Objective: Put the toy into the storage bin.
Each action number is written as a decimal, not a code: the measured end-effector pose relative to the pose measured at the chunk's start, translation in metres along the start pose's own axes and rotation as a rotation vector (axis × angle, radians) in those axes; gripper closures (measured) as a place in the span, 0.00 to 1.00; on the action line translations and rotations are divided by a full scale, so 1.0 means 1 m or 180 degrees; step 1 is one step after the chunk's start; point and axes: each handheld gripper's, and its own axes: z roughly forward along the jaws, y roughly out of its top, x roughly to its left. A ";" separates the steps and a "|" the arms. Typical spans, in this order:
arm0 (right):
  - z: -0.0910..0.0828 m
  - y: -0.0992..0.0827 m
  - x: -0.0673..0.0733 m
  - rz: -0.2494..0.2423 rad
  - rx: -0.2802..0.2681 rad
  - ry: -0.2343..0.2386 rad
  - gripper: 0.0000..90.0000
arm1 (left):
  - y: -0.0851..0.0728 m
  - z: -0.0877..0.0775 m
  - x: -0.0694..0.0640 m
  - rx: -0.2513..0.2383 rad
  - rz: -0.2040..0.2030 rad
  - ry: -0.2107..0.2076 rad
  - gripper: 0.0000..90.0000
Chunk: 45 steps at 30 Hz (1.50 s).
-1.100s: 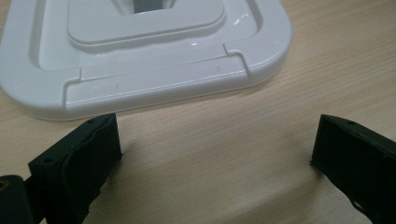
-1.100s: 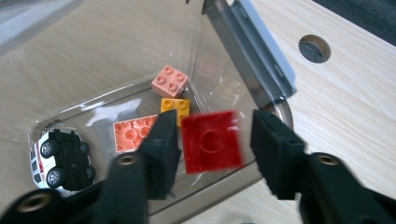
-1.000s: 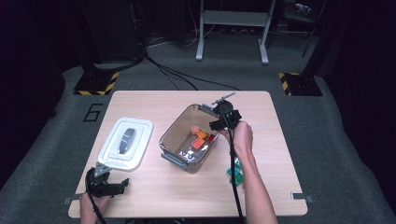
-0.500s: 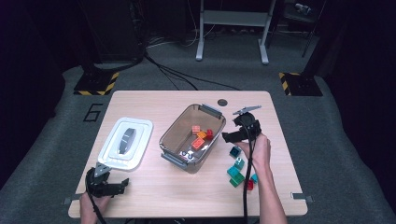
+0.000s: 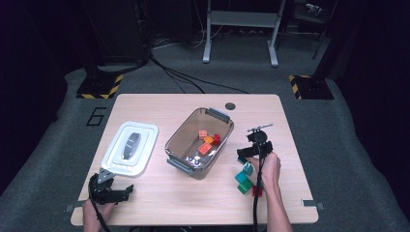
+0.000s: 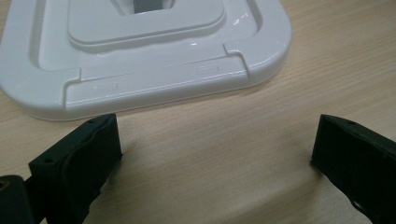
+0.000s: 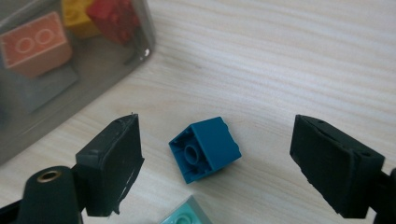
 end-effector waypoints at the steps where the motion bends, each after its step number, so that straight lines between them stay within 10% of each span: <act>1: 0.003 0.000 -0.001 0.0038 0.0002 -0.0009 0.18 | 0.000 0.000 0.000 0.0001 0.0001 0.0000 0.01; 12: 0.030 0.003 -0.005 0.0293 0.0132 -0.0159 0.24 | 0.000 0.000 0.000 0.0001 0.0000 0.0000 0.01; 26: 0.012 -0.008 -0.018 0.0341 0.0218 -0.0350 0.34 | 0.000 0.000 0.000 -0.0015 -0.0005 0.0005 0.01; 45: 0.032 0.011 -0.018 0.0516 0.0081 -0.0273 0.31 | 0.000 0.000 0.000 0.0001 0.0001 -0.0001 0.01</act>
